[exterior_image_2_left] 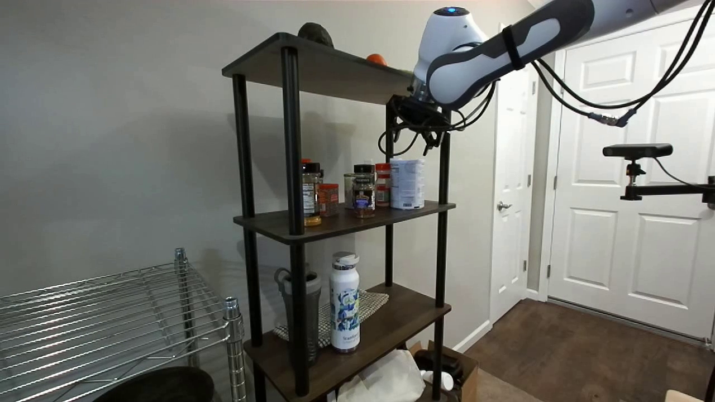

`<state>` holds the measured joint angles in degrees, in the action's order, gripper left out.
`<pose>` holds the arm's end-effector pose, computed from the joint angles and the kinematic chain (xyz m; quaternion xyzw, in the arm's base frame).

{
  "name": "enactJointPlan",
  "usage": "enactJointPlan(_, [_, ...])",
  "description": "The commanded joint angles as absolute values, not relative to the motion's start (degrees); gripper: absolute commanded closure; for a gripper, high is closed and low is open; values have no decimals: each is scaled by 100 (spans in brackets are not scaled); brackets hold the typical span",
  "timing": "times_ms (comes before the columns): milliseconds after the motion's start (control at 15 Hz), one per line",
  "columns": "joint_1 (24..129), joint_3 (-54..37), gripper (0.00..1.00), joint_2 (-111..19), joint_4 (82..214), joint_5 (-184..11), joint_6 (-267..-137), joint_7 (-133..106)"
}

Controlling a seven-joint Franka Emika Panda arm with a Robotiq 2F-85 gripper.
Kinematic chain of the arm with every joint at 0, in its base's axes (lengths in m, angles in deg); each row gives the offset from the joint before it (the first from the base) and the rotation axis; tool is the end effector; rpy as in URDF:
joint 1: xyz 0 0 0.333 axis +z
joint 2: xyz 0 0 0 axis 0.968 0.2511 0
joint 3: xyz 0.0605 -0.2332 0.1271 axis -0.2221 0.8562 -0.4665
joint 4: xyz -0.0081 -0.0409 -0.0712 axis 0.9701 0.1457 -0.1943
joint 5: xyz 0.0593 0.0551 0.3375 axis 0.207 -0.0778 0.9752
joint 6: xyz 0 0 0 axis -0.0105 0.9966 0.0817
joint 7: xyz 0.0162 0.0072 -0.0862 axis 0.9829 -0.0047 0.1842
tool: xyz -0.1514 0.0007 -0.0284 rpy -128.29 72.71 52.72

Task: Move the white container on the second top shelf to the left, then remove the first right bottle from the shelf

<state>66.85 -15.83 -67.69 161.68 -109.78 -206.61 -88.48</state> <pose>0.5640 -0.0683 0.5676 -0.7555 0.5352 -0.3767 0.0313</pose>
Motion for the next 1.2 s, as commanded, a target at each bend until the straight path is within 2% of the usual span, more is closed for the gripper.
enactJointPlan(0, [6746,-1441,0,-6677,16033,-11204,-20682,-9374])
enactJointPlan(1133, [6878,-989,0,-6383,16079,-10178,-20580,-9622])
